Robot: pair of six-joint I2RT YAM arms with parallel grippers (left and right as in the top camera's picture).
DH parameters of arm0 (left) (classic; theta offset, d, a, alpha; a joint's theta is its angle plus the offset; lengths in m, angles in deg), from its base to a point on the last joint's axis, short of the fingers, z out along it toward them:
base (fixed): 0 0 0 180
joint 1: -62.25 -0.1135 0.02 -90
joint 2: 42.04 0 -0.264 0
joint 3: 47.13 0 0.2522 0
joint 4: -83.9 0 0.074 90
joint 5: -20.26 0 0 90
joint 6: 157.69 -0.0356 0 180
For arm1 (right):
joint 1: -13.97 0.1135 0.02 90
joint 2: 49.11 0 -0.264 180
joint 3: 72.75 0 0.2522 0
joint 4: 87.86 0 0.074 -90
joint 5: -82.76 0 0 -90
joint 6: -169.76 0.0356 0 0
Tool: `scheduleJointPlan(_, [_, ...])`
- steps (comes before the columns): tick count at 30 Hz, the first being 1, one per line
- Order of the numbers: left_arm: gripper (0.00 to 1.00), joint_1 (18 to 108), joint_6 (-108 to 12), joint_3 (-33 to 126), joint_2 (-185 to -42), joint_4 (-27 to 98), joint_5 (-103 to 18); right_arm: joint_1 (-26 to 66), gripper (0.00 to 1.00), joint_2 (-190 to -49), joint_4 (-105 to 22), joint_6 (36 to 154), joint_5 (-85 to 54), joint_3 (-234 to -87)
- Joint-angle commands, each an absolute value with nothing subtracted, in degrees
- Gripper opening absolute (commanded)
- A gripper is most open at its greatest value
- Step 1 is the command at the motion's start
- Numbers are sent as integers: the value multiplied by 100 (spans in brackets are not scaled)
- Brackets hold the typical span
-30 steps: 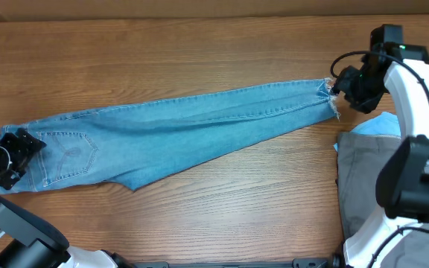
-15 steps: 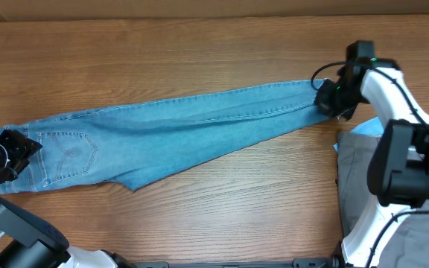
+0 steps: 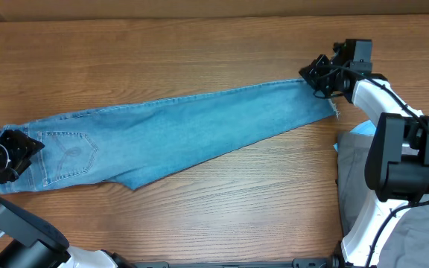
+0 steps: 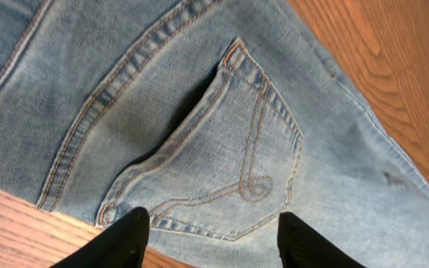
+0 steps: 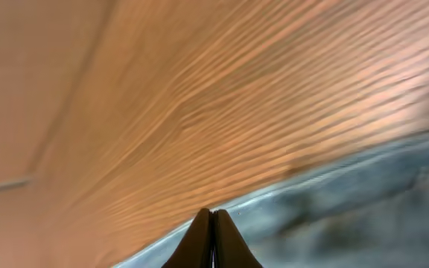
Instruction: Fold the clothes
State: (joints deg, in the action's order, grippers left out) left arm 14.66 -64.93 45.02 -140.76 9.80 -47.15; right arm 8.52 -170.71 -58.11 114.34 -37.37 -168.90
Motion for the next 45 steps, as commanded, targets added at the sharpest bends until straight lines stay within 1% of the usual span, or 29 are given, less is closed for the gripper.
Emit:
scheduleJointPlan(1, [62, 1505, -6646, 4629, -14098, 934, -4591, 747, 5, -16981, -5367, 11312, -4649, -17049])
scheduleJointPlan(4, [63, 1507, -6644, 4629, -14098, 974, -4527, 854, 8, -16850, -4657, 10589, -4760, -17060])
scheduleJointPlan(7, [61, 1536, -6720, 4629, -14096, 974, -4365, 1141, 8, -16728, -3955, 9743, -4529, -17060])
scheduleJointPlan(10, [58, 1656, -6919, 4631, -14076, 937, -4289, 1455, 9, -16697, -3407, 9474, -3884, -17060])
scheduleJointPlan(16, [56, 2170, -7096, 4631, -14006, 948, -4335, 2045, 8, -16697, -2701, 8635, -4074, -17047])
scheduleJointPlan(19, [49, 2670, -7345, 4625, -14011, 1024, -4446, 2365, 9, -16697, -2242, 8003, -4605, -17047])
scheduleJointPlan(21, [43, 3088, -7352, 4623, -14019, 1162, -4790, 2603, 10, -16697, -2006, 7756, -4863, -17047])
scheduleJointPlan(22, [42, 3297, -7352, 4614, -14019, 1251, -4973, 2719, 11, -16697, -1940, 7756, -4885, -17047])
scheduleJointPlan(26, [43, 4032, -7350, 4531, -14043, 1769, -5570, 3269, 11, -16697, -2006, 8036, -4933, -17047])
scheduleJointPlan(28, [43, 4283, -7348, 4509, -14137, 1949, -5729, 3527, 9, -16699, -2239, 8600, -4758, -17047])
scheduleJointPlan(32, [43, 4589, -7345, 4509, -14546, 2165, -5718, 3929, 9, -16769, -2646, 9507, -3917, -17043])
scheduleJointPlan(33, [42, 4687, -7348, 4509, -14797, 2224, -5703, 4054, 9, -16846, -2736, 9719, -3805, -17012])
scheduleJointPlan(35, [36, 4779, -7348, 4509, -15108, 2292, -5699, 4148, 8, -16933, -2777, 9957, -3766, -16934])
scheduleJointPlan(36, [33, 4808, -7350, 4509, -15248, 2346, -5703, 4179, 6, -16968, -2771, 10103, -3691, -16886])
scheduleJointPlan(37, [32, 4810, -7348, 4511, -15363, 2410, -5703, 4201, 4, -16983, -2757, 10259, -3595, -16829])
scheduleJointPlan(39, [31, 4808, -7317, 4511, -15578, 2576, -5705, 4198, 4, -17001, -2703, 10674, -3267, -16702])
scheduleJointPlan(40, [38, 4799, -7260, 4511, -15663, 2683, -5762, 4198, 4, -17001, -2672, 10820, -3134, -16663])
scheduleJointPlan(41, [42, 4773, -7133, 4511, -15722, 2781, -5902, 4185, 4, -17001, -2618, 10936, -3009, -16632])
scheduleJointPlan(43, [43, 4696, -6733, 4511, -15790, 2982, -6374, 4135, 4, -17001, -2467, 11002, -2885, -16632])
scheduleJointPlan(45, [50, 4591, -6368, 4511, -15801, 3155, -6824, 4074, 6, -17001, -2353, 10980, -2870, -16632])
